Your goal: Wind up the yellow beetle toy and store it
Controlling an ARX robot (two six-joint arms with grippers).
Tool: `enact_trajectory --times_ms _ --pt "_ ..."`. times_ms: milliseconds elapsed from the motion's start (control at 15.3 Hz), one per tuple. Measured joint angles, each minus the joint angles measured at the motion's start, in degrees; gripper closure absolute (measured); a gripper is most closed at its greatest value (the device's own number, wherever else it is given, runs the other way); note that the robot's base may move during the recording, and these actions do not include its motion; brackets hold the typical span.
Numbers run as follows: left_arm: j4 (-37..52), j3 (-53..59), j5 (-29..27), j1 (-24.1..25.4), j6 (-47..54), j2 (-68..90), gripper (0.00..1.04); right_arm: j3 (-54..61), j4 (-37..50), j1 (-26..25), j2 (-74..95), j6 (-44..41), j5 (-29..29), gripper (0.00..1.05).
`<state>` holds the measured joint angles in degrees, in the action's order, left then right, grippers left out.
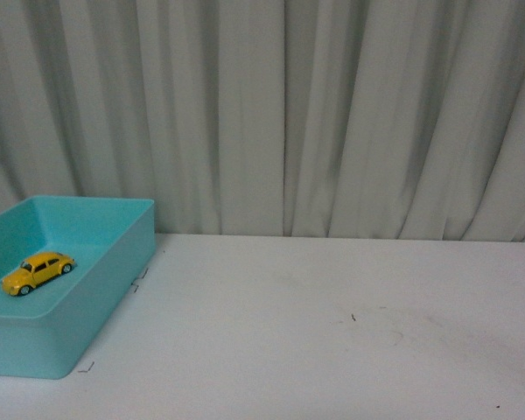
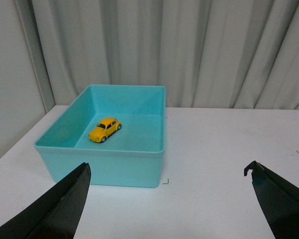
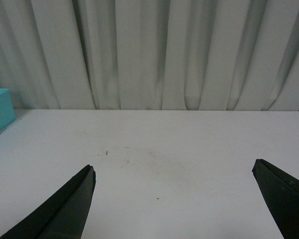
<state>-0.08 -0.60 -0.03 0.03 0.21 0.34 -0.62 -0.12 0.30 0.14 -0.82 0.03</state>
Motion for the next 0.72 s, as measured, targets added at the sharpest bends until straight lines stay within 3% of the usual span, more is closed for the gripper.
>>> enact_trajectory --times_ms 720 --pt "-0.20 0.00 0.09 0.00 -0.02 0.00 0.07 0.00 -0.11 0.00 0.02 0.02 0.00 0.06"
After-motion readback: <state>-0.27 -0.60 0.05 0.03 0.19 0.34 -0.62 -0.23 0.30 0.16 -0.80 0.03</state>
